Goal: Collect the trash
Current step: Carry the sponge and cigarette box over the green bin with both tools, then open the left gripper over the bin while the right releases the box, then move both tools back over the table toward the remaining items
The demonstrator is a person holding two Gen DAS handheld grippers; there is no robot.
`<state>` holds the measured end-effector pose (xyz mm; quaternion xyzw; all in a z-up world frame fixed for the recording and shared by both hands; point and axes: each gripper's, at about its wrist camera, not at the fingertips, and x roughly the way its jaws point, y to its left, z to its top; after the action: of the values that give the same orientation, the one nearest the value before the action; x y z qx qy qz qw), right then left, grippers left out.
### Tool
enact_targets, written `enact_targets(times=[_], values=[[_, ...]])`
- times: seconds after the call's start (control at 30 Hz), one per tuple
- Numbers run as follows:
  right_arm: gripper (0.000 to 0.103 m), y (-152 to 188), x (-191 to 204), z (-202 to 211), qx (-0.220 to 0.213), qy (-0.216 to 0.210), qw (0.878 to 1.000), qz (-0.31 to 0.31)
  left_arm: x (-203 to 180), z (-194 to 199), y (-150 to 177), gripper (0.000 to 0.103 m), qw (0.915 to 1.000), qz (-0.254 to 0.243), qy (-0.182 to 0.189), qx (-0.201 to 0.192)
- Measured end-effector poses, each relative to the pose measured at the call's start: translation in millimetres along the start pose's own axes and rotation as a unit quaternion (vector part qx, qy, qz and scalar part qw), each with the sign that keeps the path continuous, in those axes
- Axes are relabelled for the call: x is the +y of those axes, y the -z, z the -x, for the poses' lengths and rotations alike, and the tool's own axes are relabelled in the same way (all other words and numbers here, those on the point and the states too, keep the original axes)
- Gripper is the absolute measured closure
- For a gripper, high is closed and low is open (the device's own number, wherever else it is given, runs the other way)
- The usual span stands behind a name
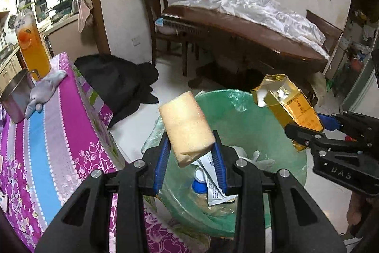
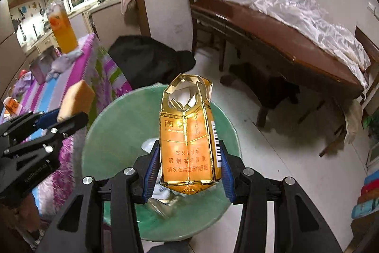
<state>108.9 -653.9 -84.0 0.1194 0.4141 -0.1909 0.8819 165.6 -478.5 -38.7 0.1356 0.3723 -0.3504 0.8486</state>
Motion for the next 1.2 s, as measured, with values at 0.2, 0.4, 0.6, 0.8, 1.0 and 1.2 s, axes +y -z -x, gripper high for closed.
enact_targets(times=[0.2,0.4,0.6,0.8,1.0,1.2], values=[[0.056,4,-5,-12,0.022,0.002,1.0,0.009,4,-11,-1,0.07,0.9998,0.002,-0.011,0.015],[0.056,4,-5,-16,0.032,0.001,0.999,0.012,1,-20,0,0.07,0.9995,-0.002,-0.016,0.027],[0.056,4,-2,-21,0.038,-0.002,0.999,0.016,-2,-26,-1,0.069,0.9993,-0.004,-0.019,0.032],[0.05,5,-1,-24,0.033,-0.011,0.999,0.013,-3,-27,-5,0.063,0.9992,-0.004,-0.026,0.03],[0.041,1,-3,-13,0.005,-0.014,1.0,0.0,1,-29,-5,0.02,0.9988,0.006,-0.039,0.028],[0.041,0,0,-5,-0.002,-0.017,1.0,0.005,1,-26,-5,0.02,0.9989,0.007,-0.038,0.028]])
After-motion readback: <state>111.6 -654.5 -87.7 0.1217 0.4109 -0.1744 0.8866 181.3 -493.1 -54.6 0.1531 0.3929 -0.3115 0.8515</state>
